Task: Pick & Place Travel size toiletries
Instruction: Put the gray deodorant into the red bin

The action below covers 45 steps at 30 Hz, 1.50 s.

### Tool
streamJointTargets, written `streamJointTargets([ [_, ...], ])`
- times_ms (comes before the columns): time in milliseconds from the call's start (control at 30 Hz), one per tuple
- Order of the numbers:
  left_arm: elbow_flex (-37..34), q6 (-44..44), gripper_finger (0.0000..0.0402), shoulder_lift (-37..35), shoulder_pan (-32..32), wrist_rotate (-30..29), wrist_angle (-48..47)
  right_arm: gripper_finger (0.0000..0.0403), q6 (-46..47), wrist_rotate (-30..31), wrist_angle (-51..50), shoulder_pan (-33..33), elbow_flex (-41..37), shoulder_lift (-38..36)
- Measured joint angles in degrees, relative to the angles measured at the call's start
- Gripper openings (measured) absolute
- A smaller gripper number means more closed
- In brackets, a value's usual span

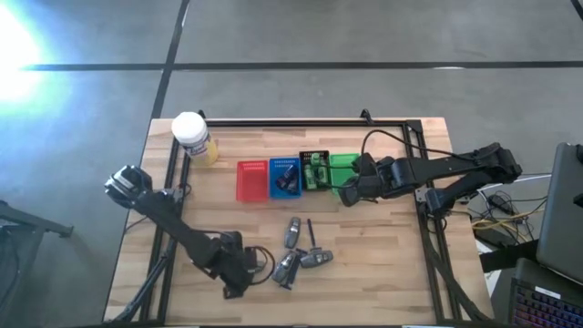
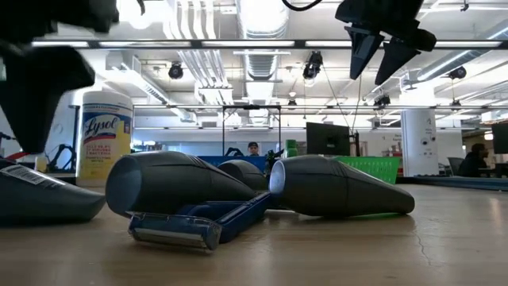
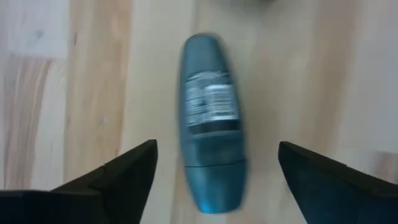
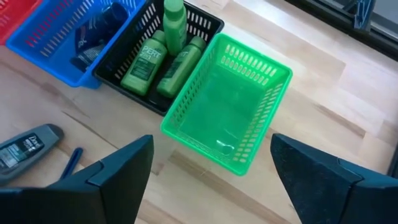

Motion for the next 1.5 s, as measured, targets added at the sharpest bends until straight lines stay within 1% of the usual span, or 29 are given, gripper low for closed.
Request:
streamJointTargets([
  [100, -1.54, -2.46, 0.0353, 2.05, 0.00, 0.08, 1.84, 0.0332, -0.04, 0.00, 0.33, 0.00, 0.00, 0.00],
  [167, -2.54, -3.32, 0.0355, 3.30, 0.00, 1.49, 3.74, 0.0338, -0.02, 0.00, 0.33, 0.00, -0.02, 0.00],
  [333, -4.09, -3.96, 0.0342, 5.17, -0.01, 2.16, 5.50, 0.0349, -0.17, 0.00, 0.35, 0.00, -0.09, 0.00],
  [433, -4.22, -3.97, 0.0312, 5.23, 0.24, 1.34, 5.71, 0.0352, -0.22, 0.02, 0.35, 0.00, -0.10, 0.00],
  [633, -4.15, -4.10, 0.0208, 5.11, 0.66, 0.25, 6.95, 0.0351, -0.23, 0.87, 0.35, -0.01, -0.20, 0.00],
  [667, -4.13, -4.58, 0.0207, 5.07, 0.76, 0.27, 7.02, 0.0348, -0.22, 0.90, 0.35, -0.02, -0.20, 0.00],
  [767, -4.16, -8.48, 0.0207, 4.02, 1.17, 0.55, 6.48, 0.0338, -0.24, 0.94, 0.35, -0.02, -0.20, 0.00],
  [833, -4.17, -13.23, 0.0207, 1.75, 1.76, 0.27, 6.21, 0.0331, -0.22, 0.96, 0.35, -0.02, -0.20, 0.00],
  [900, -4.17, -18.68, 0.0207, -1.74, 2.78, -2.62, 5.36, 0.0324, -0.22, 1.02, 0.35, -0.03, -0.20, 0.00],
  [933, -4.28, -21.61, 0.0207, -3.80, 3.44, -5.11, 4.95, 0.0322, -0.21, 1.10, 0.36, -0.04, -0.20, 0.00],
  [1000, -5.03, -29.70, 0.0207, -8.59, 5.40, -12.09, 3.77, 0.0317, 0.04, 1.11, 0.39, -0.04, -0.20, 0.00],
  [1100, -7.96, -44.60, 0.0207, -15.71, 10.15, -23.25, -1.01, 0.0312, 0.46, 1.13, 0.46, -0.04, -0.20, 0.00],
  [1167, -11.52, -49.12, 0.0207, -19.73, 14.37, -26.30, -1.54, 0.0309, 0.46, 1.14, 0.80, -0.04, -0.20, 0.00],
  [1200, -13.55, -49.25, 0.0207, -21.44, 16.84, -26.49, -0.46, 0.0308, 0.46, 1.15, 0.87, -0.04, -0.20, 0.00],
  [1267, -17.46, -46.76, 0.0207, -24.16, 21.87, -25.67, 4.22, 0.0306, 0.57, 1.25, 0.92, -0.04, -0.20, 0.00],
  [1367, -22.39, -40.67, 0.0214, -26.19, 29.43, -21.60, 13.48, 0.0307, 1.21, 1.36, 1.00, -0.04, -0.20, 0.00],
  [1433, -24.38, -37.00, 0.0218, -26.52, 33.47, -19.16, 18.46, 0.0312, 1.79, 1.38, 0.98, -0.04, -0.20, 0.00],
  [1500, -24.88, -34.69, 0.0218, -26.55, 36.47, -18.22, 19.54, 0.0318, 1.96, 1.38, 1.00, -0.04, -0.20, 0.00],
])
